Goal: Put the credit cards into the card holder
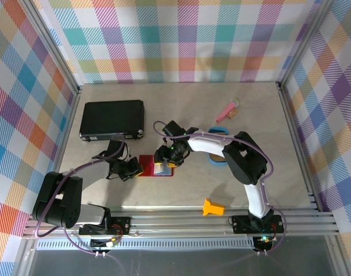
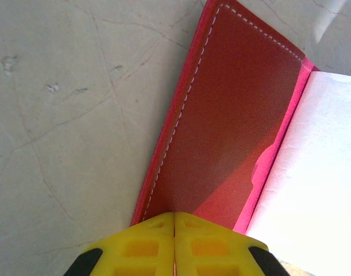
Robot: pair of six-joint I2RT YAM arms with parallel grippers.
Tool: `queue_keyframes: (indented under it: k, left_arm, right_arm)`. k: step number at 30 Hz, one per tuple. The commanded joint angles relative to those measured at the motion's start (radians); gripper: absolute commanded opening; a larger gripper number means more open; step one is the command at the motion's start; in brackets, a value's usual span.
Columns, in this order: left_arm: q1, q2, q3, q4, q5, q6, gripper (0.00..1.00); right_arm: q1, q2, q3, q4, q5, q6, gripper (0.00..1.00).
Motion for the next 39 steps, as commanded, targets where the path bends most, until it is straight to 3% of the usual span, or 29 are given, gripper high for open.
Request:
queue_keyframes:
  k: [1,14,20,22,31,39]
  left_arm:
    - [0.01,0.036,-0.03,-0.001,-0.026,0.022,0.08]
    - [0.01,0.027,-0.025,-0.011,-0.026,0.022,0.08]
    - [0.01,0.03,-0.026,-0.01,-0.028,0.023,0.08]
    - [0.01,0.03,-0.027,-0.011,-0.029,0.023,0.08]
    - [0.01,0.03,-0.03,-0.01,-0.03,0.026,0.08]
    - [0.01,0.029,-0.031,-0.007,-0.031,0.027,0.09]
  right_arm:
    - [0.002,0.006,0.017,0.046,-0.05,0.01,0.62]
    - [0.006,-0.037,0.005,0.04,-0.028,-0.023,0.62]
    - [0.007,-0.11,0.034,-0.171,0.229,-0.033,0.63]
    - [0.008,-0.128,0.026,-0.182,0.254,-0.037,0.63]
    - [0.01,-0.06,0.061,-0.128,0.082,-0.051,0.63]
    - [0.014,0.003,0.12,-0.168,0.093,-0.04,0.63]
